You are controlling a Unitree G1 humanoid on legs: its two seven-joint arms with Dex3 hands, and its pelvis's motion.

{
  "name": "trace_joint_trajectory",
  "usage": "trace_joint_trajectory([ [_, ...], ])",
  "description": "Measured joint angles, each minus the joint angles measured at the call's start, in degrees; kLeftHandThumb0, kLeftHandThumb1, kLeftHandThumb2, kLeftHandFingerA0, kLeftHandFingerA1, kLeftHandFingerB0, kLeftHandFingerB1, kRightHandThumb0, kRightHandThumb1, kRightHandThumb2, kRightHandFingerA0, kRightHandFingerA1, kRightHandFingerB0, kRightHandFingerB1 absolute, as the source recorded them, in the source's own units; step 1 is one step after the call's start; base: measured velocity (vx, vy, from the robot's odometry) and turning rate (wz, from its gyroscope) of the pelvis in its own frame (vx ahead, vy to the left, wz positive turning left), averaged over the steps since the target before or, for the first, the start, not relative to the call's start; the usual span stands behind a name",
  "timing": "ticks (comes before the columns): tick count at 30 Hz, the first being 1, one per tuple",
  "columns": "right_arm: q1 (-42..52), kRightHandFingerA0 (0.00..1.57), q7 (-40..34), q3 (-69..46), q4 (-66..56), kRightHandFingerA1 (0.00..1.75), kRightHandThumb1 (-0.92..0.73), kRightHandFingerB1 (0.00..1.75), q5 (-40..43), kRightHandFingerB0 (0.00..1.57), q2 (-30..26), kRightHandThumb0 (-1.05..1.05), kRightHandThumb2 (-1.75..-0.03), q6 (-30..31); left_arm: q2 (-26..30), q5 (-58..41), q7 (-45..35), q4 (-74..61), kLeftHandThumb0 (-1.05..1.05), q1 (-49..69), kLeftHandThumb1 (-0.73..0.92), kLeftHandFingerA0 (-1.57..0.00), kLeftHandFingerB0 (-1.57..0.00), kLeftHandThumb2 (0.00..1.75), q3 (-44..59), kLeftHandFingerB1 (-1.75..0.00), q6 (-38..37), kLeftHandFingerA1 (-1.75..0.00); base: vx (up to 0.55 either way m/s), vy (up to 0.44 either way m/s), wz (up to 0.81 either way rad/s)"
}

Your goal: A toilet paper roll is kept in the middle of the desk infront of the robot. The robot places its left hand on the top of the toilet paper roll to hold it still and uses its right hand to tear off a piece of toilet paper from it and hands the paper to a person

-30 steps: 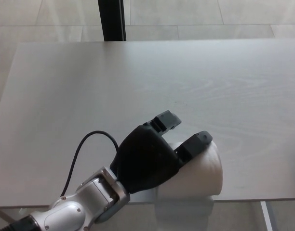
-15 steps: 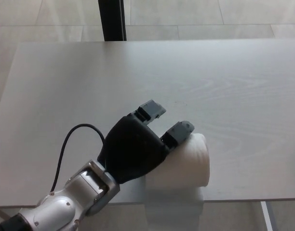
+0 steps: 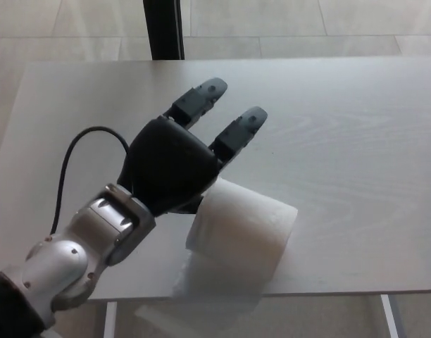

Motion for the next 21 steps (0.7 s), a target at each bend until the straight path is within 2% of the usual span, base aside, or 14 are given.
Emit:
trace_joint_trajectory([
  [1,0.0,0.0,0.01,0.0,-0.33,0.15,-0.46,0.1,-0.06,0.0,0.0,-0.84,-0.87,-0.01,0.3,-0.31,-0.79,0.01,-0.91,-0.58,0.63,0.0,0.0,0.59,0.46,0.0,0.01,0.0,0.0,0.0,0.0],
  [2,0.0,0.0,0.03,-0.01,-0.75,0.15,-0.46,0.1,-0.1,0.0,0.0,-0.84,-0.87,-0.04,0.7,-0.61,-1.7,0.01,-0.91,-1.23,0.63,0.0,0.0,0.59,0.94,0.0,0.01,0.0,0.0,0.0,0.0],
  [3,0.0,0.0,0.04,-0.02,-1.03,0.07,-0.53,0.05,-0.12,0.08,0.0,-0.89,-0.91,-0.06,1.03,-0.81,-2.31,0.01,-0.9,-1.68,0.55,0.0,0.0,0.74,1.27,0.0,0.0,0.0,0.0,0.0,0.0],
  [4,0.0,0.0,0.06,-0.04,-1.4,0.11,-0.53,0.05,-0.15,0.07,0.0,-0.88,-0.9,-0.1,1.52,-1.1,-3.23,0.02,-0.93,-2.4,0.6,0.0,0.0,0.58,1.72,0.0,0.01,0.0,0.0,0.0,0.0],
  [5,0.0,0.0,0.09,-0.07,-1.7,0.11,-0.54,0.0,-0.16,0.05,0.0,-0.91,-0.9,-0.12,1.97,-1.34,-4.08,0.02,-0.94,-3.0,0.6,0.0,0.0,0.58,2.11,0.0,0.0,0.0,0.0,0.0,0.0],
  [8,0.0,0.0,0.21,-0.24,-3.0,0.09,-0.55,0.0,-0.21,0.08,0.0,-0.91,-0.89,-0.13,3.74,-2.5,-6.71,0.01,-0.93,-4.27,0.6,0.0,0.0,0.59,3.44,0.0,0.0,0.0,0.0,0.0,0.0],
  [9,0.02,0.0,0.23,-0.34,-3.36,0.12,-0.52,0.0,-0.22,0.0,0.0,-0.91,-0.88,-0.13,4.3,-2.83,-7.41,-0.01,-0.88,-4.49,0.52,0.0,0.0,0.75,3.83,0.0,0.0,0.0,0.0,0.0,0.0],
  [13,0.29,0.0,0.25,-1.06,-4.56,0.18,-0.52,0.0,-0.21,0.0,-0.15,-0.91,-0.87,-0.34,7.56,-4.57,-10.78,-0.14,-0.83,-4.55,0.5,0.0,0.0,0.74,5.94,0.0,0.0,0.0,0.0,0.0,0.0],
  [14,0.39,0.0,0.25,-1.23,-4.79,0.19,-0.52,0.0,-0.2,0.0,-0.23,-0.9,-0.87,-0.41,8.42,-4.98,-11.53,-0.17,-0.72,-4.5,0.58,0.0,0.0,0.58,6.43,0.0,0.0,0.0,0.0,0.0,0.0],
  [16,0.67,0.0,0.26,-1.74,-5.38,0.14,-0.51,0.03,-0.19,0.0,-0.54,-0.86,-0.84,-0.65,10.66,-6.02,-13.37,-0.27,-0.73,-4.18,0.61,0.0,0.0,0.6,7.85,0.0,0.0,0.0,0.0,0.0,0.0],
  [17,0.88,0.0,0.26,-2.07,-5.64,0.09,-0.56,0.01,-0.17,0.08,-0.78,-0.92,-0.87,-0.77,11.7,-6.58,-14.14,-0.3,-0.73,-3.99,0.52,0.0,0.0,0.75,8.57,0.0,0.0,0.0,0.0,0.0,0.0],
  [18,1.15,0.0,0.26,-2.49,-5.88,0.13,-0.53,0.03,-0.16,0.08,-1.1,-0.89,-0.84,-0.9,12.86,-7.17,-14.99,-0.34,-0.74,-3.68,0.64,0.0,0.0,0.59,9.36,0.0,0.0,0.0,0.0,0.0,0.0],
  [20,1.98,0.0,0.27,-3.48,-6.29,0.13,-0.52,0.02,-0.13,0.07,-2.0,-0.89,-0.84,-1.14,15.39,-8.35,-16.71,-0.4,-0.75,-2.49,0.68,0.0,0.0,0.6,11.54,0.0,0.0,0.0,0.0,0.0,0.0],
  [21,2.23,0.0,0.28,-3.77,-6.38,0.17,-0.53,0.0,-0.11,0.06,-2.31,-0.91,-0.84,-1.2,16.13,-8.75,-17.22,-0.39,-0.98,-2.11,0.61,0.0,0.0,0.94,12.23,0.0,0.0,-0.11,0.0,0.0,0.0],
])
